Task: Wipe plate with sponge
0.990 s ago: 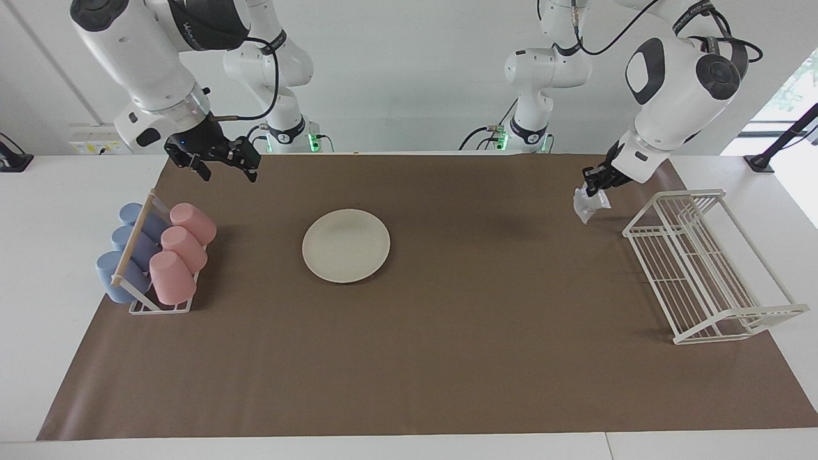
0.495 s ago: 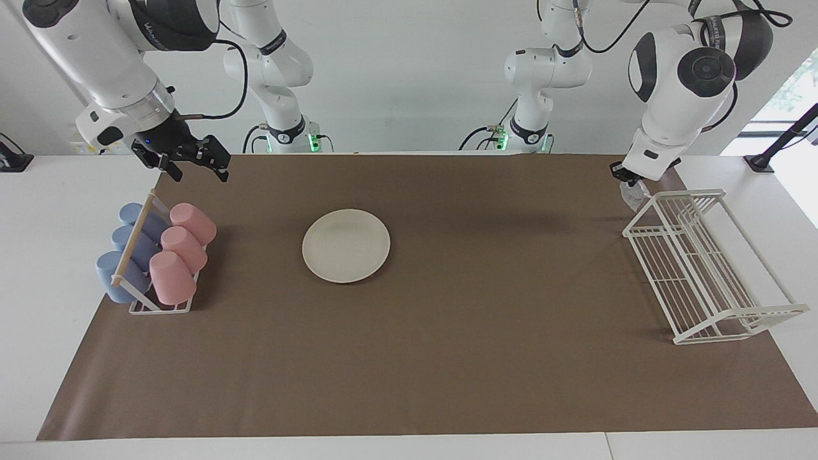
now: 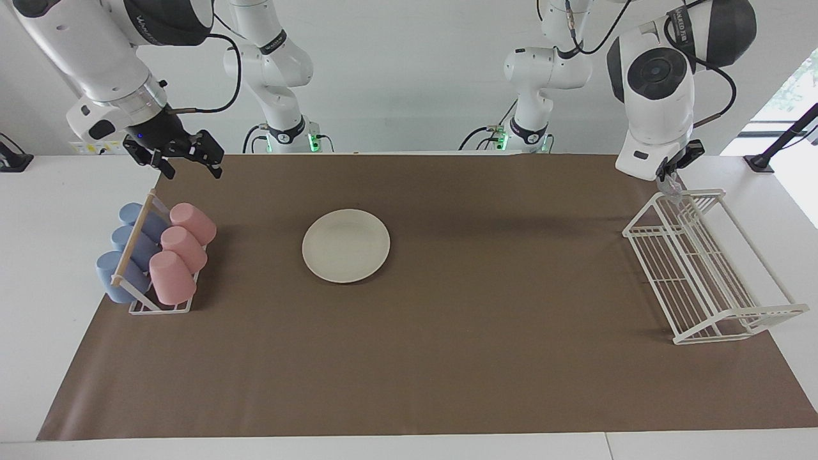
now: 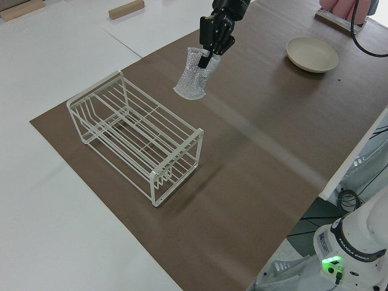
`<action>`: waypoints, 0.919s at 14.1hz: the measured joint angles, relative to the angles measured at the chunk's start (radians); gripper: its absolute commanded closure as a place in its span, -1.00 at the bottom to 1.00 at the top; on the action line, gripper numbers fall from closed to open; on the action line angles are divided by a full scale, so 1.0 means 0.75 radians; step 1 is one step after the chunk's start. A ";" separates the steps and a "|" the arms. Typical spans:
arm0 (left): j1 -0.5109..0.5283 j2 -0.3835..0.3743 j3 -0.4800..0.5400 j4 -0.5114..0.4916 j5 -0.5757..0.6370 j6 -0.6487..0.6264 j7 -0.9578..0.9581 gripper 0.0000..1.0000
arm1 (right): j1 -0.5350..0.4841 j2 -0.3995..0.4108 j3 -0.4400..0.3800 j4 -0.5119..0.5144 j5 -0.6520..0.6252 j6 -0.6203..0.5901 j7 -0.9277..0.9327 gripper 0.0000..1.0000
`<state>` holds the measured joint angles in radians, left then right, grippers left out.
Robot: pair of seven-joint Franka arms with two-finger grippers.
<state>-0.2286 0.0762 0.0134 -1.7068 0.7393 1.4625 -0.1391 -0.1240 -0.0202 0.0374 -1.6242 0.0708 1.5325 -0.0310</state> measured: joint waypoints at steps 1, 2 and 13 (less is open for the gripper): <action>0.001 0.024 0.003 -0.001 0.045 0.014 -0.006 1.00 | 0.000 0.000 0.000 0.000 0.000 0.018 0.000 -1.00; 0.003 0.052 0.007 -0.003 0.082 0.036 -0.028 1.00 | 0.000 0.000 0.000 0.000 0.000 0.042 0.000 -1.00; 0.060 0.159 0.016 -0.198 0.226 0.331 -0.372 1.00 | 0.096 0.000 -0.003 0.001 -0.228 0.069 0.074 -1.00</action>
<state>-0.1839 0.1955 0.0256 -1.8552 0.9090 1.7105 -0.4181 -0.0518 -0.0201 0.0355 -1.6235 -0.1003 1.5841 0.0242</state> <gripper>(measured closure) 0.938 0.000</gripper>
